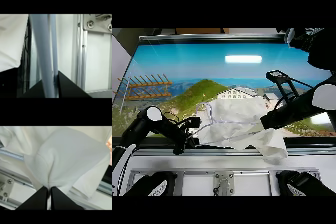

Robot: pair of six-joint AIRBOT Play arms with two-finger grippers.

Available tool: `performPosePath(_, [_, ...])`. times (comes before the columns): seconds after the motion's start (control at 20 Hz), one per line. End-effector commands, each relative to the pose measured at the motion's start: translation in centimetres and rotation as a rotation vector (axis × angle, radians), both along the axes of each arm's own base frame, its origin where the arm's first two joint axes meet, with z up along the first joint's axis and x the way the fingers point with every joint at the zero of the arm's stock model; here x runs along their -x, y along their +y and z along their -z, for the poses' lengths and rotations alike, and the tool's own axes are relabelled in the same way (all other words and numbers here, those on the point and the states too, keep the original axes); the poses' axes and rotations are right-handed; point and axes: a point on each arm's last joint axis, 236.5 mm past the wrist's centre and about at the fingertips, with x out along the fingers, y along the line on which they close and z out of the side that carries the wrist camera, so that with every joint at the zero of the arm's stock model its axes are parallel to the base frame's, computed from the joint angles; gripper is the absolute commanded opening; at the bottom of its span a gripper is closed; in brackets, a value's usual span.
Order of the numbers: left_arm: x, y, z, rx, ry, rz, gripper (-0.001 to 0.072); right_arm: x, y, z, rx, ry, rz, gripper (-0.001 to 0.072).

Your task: Fold the clothes and pants, and hang the long-sleeved shirts on hangers.

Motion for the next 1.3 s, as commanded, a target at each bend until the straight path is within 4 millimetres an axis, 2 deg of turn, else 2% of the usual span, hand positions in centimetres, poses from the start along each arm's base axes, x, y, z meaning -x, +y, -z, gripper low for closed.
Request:
performPosePath(0.0, [-0.3, 1.0, -0.2, 0.002, 0.027, -0.047, 0.0017, 0.0, -2.5, 0.0, 0.095, -0.005, 0.057, 0.0031])
performPosePath(0.2, [-0.7, 1.4, -0.2, 0.004, 0.025, -0.071, 0.0018, -0.1, -2.7, 0.1, 0.103, -0.006, 0.061, 0.0031])
performPosePath(0.35, [-0.2, 0.4, -0.1, 0.003, 0.011, -0.023, 0.0017, -1.5, -1.8, -0.2, 0.065, -0.064, 0.062, 0.0031])
performPosePath(0.65, [-0.7, -1.1, 0.1, 0.017, -0.04, -0.002, 0.0018, -1.7, 0.1, -0.4, 0.0, -0.074, 0.035, 0.0031])
performPosePath(0.75, [-0.8, -2.0, -0.5, 0.059, -0.036, -0.02, 0.0018, -1.7, 1.0, -0.1, 0.0, -0.074, 0.0, 0.0031])
performPosePath(0.85, [-1.0, -2.0, -0.4, 0.056, -0.044, -0.024, 0.0018, -1.8, 2.4, 0.1, -0.006, -0.095, -0.056, 0.0031])
performPosePath(0.95, [-0.8, -1.7, -0.3, 0.044, -0.037, -0.013, 0.0018, -2.8, 3.9, -0.1, -0.037, -0.143, -0.077, 0.0031])
performPosePath(1.1, [0.0, -1.5, -0.4, 0.05, -0.022, 0.028, 0.0018, -3.8, 4.6, -0.3, -0.056, -0.181, -0.075, 0.0031])
performPosePath(1.25, [0.0, -1.5, -0.4, 0.05, -0.024, 0.027, 0.0018, -4.1, 5.6, -0.6, -0.095, -0.199, -0.09, 0.0031])
